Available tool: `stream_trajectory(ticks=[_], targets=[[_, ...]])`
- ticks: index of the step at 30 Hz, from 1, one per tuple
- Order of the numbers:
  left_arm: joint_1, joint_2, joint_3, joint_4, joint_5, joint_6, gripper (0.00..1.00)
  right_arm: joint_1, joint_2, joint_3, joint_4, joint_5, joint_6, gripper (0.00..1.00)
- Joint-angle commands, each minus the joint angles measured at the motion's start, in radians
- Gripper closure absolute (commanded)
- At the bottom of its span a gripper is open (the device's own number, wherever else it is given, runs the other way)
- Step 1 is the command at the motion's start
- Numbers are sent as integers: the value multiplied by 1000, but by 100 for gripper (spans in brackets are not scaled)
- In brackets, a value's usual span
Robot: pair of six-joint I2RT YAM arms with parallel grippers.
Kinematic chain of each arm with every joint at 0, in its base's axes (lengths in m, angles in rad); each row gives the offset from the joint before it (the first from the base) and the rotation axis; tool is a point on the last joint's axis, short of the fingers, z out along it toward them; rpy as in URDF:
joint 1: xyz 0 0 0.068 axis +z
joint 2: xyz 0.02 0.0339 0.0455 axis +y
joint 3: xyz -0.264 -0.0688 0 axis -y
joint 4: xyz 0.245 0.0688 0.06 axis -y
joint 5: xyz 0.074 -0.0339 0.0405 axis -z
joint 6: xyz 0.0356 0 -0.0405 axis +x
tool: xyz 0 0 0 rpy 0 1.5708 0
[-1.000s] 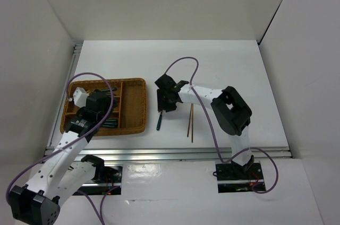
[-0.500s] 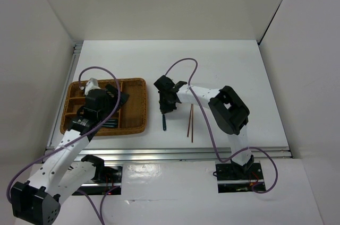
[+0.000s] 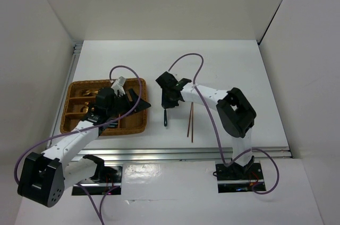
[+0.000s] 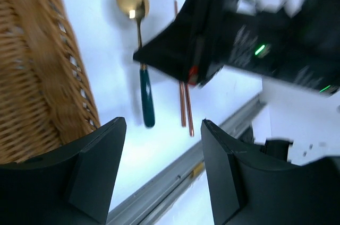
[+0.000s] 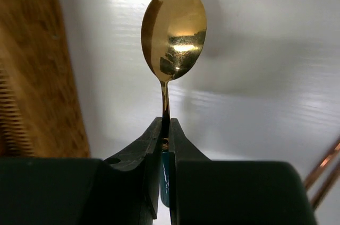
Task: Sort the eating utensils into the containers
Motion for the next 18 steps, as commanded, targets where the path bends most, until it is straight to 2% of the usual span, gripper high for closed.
stream_trajectory(ticks=[1, 7, 15, 18], targets=[[-27, -22, -42, 165, 129, 43, 28, -19, -132, 19, -5, 60, 15, 95], [-61, 45, -13, 175, 162, 64, 27, -19, -165, 48, -5, 80, 4, 94], [-144, 216, 28, 224, 186, 64, 29, -19, -221, 35, 48, 0, -5, 94], [-153, 229, 48, 236, 175, 73, 30, -19, -254, 24, 58, 0, -5, 94]])
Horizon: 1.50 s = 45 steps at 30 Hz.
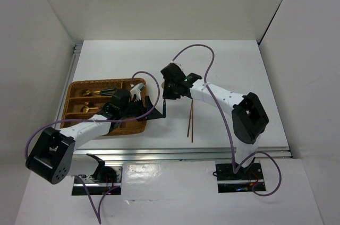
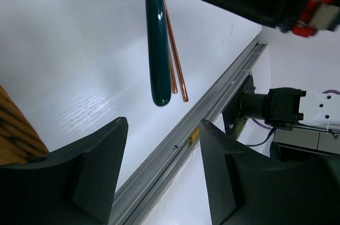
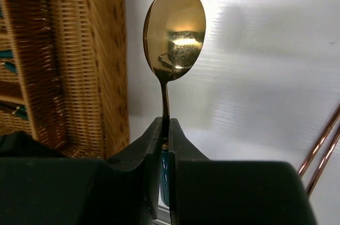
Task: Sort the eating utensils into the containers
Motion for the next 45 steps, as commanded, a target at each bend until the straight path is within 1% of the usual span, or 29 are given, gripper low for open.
stream_trajectory(ticks=[1, 6, 12, 13, 18, 20, 21, 22, 24, 26, 27, 30, 31, 32, 35, 39, 40, 42, 45], targets=[[-11, 12, 59, 92, 11, 32, 30, -1, -100, -2, 63, -21, -4, 94], [-20, 52, 107, 114, 20, 32, 30, -1, -141, -43, 121, -55, -4, 92], [-29, 100, 116, 156, 20, 12, 35, -1, -131, -43, 132, -110, -4, 92], [-29, 100, 116, 166, 31, 12, 37, -1, -131, -43, 132, -110, -4, 92], [-29, 111, 125, 175, 31, 12, 55, -1, -131, -52, 144, -110, -4, 92], [-29, 111, 125, 184, 22, 12, 60, -1, -131, -52, 144, -110, -13, 92], [-29, 101, 125, 184, 11, 12, 72, -1, -131, -52, 144, -110, -13, 92], [-29, 92, 125, 184, -7, 12, 75, -1, -131, -52, 144, -110, -13, 92], [-29, 92, 125, 174, -21, 12, 77, -1, -131, -52, 135, -101, -13, 90], [-29, 72, 125, 161, -52, 3, 78, -1, -122, -52, 123, -101, -22, 85], [-29, 72, 125, 147, -65, 3, 78, -1, -121, -42, 123, -90, -22, 77], [-17, 51, 116, 137, -101, -18, 78, -1, -121, -33, 82, -66, -22, 65], [8, 51, 105, 137, -111, -18, 78, -1, -132, -22, 81, -56, -32, 58], [20, 42, 105, 124, -111, -29, 78, -1, -149, -11, 65, -56, -32, 56], [71, 41, 105, 111, -90, -40, 78, -1, -207, 0, 31, -35, -32, 48], [111, 41, 114, 101, -90, -60, 78, -1, -299, -43, 11, 34, -10, 43], [126, 41, 114, 101, -90, -60, 78, -1, -319, -43, 11, 46, 2, 43], [140, 41, 127, 101, -102, -60, 78, -1, -374, -71, 11, 57, 2, 37], [180, 41, 137, 91, -128, -80, 79, -1, -457, -134, 78, 77, 2, 34]])
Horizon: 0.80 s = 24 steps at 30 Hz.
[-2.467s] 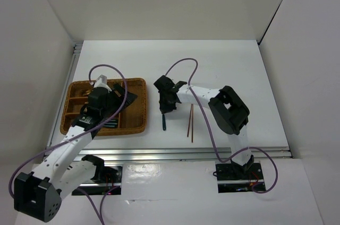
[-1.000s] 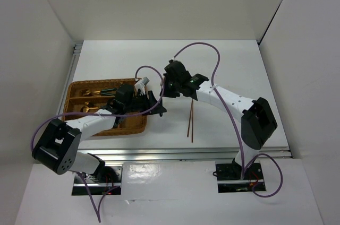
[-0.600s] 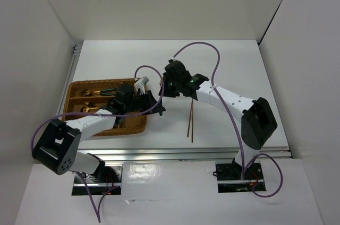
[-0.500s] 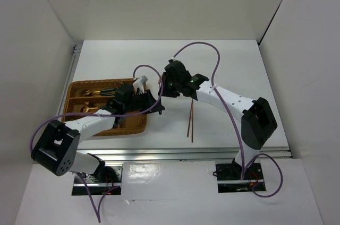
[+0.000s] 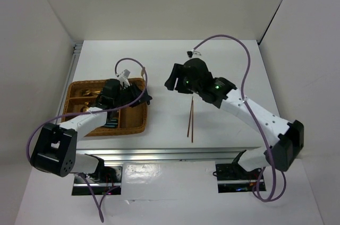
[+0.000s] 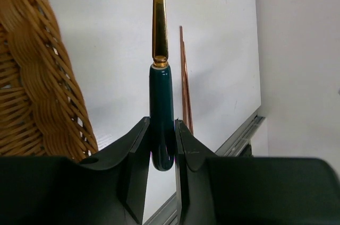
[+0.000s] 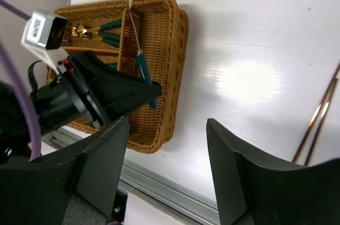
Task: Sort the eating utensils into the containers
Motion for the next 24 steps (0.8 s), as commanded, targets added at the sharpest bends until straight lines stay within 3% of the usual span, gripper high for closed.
stream_trajectory(ticks=[1, 12, 24], targets=[[37, -26, 48, 20, -39, -41, 80, 0, -99, -62, 59, 65, -4, 32], [285, -186, -36, -6, -399, -282, 80, 0, -76, -107, -18, 107, 16, 32], [366, -79, 40, -167, -616, -512, 83, -9, -12, -145, -114, 200, 45, 30]])
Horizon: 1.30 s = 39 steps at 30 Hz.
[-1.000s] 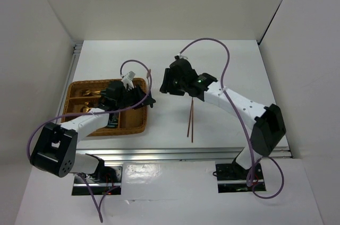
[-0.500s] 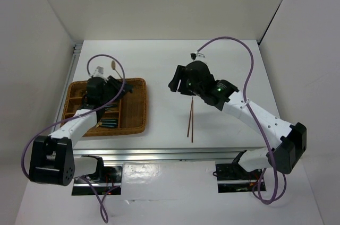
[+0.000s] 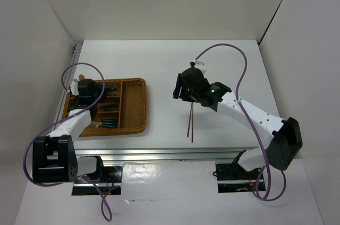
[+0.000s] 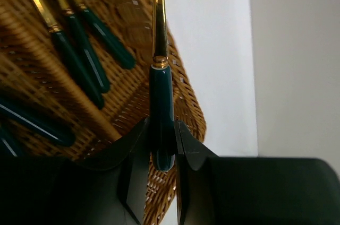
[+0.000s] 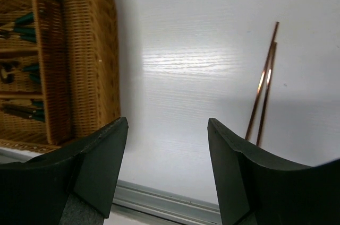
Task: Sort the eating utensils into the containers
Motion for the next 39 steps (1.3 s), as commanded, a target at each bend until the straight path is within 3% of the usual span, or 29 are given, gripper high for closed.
stream_trajectory(ticks=[1, 24, 27, 29, 32, 39], targets=[[5, 37, 71, -38, -94, -107, 83, -19, 45, -6, -71, 77, 27, 30], [5, 188, 205, -202, -175, -323, 83, -94, 79, -106, -97, 33, 27, 32], [5, 189, 205, -191, -164, -323, 73, -94, 79, -106, -88, 24, 27, 32], [5, 199, 205, -182, -149, -323, 50, -94, 88, -106, -88, 24, 27, 32], [5, 199, 226, -231, -121, -351, 31, -94, 106, -106, -99, 24, 39, 33], [14, 138, 226, -254, -66, -302, 30, -94, 97, -166, -68, -7, 39, 35]])
